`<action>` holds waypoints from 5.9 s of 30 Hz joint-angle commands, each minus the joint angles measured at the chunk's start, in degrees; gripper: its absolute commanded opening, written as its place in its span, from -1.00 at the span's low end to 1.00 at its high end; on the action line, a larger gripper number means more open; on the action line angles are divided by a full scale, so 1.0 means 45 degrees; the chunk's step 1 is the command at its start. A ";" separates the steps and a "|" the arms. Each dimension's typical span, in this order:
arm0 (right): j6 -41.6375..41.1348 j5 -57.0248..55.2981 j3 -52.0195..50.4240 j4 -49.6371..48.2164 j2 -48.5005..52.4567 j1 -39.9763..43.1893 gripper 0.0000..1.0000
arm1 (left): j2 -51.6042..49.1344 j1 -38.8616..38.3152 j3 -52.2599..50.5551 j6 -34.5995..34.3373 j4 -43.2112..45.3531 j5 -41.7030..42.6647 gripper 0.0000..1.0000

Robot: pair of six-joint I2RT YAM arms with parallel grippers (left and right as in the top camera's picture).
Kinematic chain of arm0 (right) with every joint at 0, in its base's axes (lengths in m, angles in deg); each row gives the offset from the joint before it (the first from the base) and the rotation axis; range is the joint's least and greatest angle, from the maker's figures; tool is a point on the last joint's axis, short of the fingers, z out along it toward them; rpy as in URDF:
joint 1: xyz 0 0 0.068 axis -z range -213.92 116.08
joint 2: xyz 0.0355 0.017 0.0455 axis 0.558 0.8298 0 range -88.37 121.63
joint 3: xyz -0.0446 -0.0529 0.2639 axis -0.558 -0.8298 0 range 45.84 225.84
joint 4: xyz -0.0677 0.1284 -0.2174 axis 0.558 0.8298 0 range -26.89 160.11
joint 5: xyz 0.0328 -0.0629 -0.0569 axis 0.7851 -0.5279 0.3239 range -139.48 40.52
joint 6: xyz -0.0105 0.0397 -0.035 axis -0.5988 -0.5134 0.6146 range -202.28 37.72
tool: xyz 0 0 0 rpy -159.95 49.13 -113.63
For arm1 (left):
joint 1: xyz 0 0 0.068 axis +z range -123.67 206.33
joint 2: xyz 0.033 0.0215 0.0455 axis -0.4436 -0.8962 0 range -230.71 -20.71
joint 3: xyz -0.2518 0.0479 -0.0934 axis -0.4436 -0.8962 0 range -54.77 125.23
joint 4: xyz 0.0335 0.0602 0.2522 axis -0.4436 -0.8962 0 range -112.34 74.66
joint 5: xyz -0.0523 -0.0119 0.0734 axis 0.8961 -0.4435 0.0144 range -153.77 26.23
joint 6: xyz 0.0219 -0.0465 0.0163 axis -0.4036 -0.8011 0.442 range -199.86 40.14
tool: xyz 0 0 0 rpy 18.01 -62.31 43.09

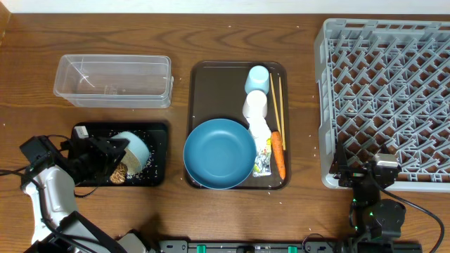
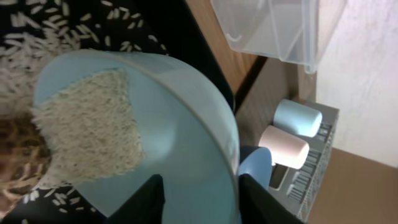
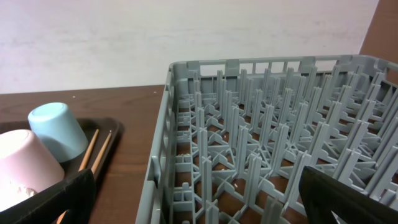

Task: Sort waste into correct bins and load items into the dishwasher rack
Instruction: 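Tilt the rice bowl with the left gripper over the black tray, then invert the rice bowl further to shake rice onto the black tray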

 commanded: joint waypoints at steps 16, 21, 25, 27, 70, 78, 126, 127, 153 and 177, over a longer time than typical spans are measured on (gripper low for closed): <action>0.0024 -0.0044 -0.0029 0.0024 -0.0068 0.0131 0.99 | -0.0029 -0.2618 -0.0073 -0.0529 0.1020 -0.1214 -0.08; 0.0024 -0.0044 -0.0029 0.0024 -0.0068 0.0131 0.99 | -0.0029 -0.3492 -0.0073 -0.1370 0.1870 -0.2103 -0.16; 0.0024 -0.0044 -0.0029 0.0024 -0.0068 0.0131 0.99 | -0.0029 -0.3915 -0.0073 -0.1379 0.1865 -0.2429 -0.18; 0.0024 -0.0044 -0.0029 0.0024 -0.0068 0.0131 0.99 | -0.0029 -0.4163 -0.0073 -0.1379 0.1647 -0.2963 -0.19; 0.0024 -0.0044 -0.0029 0.0024 -0.0068 0.0131 0.99 | -0.0369 -0.9092 -0.0049 -0.0539 0.0923 -1.2046 -0.16; 0.0024 -0.0044 -0.0029 0.0024 -0.0068 0.0131 0.99 | -0.0879 -0.9097 -0.0049 -0.0539 0.0976 -1.2046 -0.06; 0.0024 -0.0044 -0.0029 0.0024 -0.0068 0.0131 0.98 | 0.3050 -0.4852 0.0976 -0.2025 0.1719 -0.3288 -0.88; 0.0024 -0.0044 -0.0029 0.0029 -0.0068 0.0131 0.99 | 0.2958 -0.4046 0.0976 -0.2021 0.1773 -0.2166 -0.88; 0.0024 -0.0044 -0.0029 0.0024 -0.0068 0.0131 0.98 | -0.0704 0.0403 0.0355 -0.1151 0.2327 0.6917 -0.88; 0.0024 -0.0044 -0.0029 0.0024 -0.0068 0.0131 0.98 | -0.1375 0.1826 0.0355 -0.1642 0.2438 0.8048 -0.88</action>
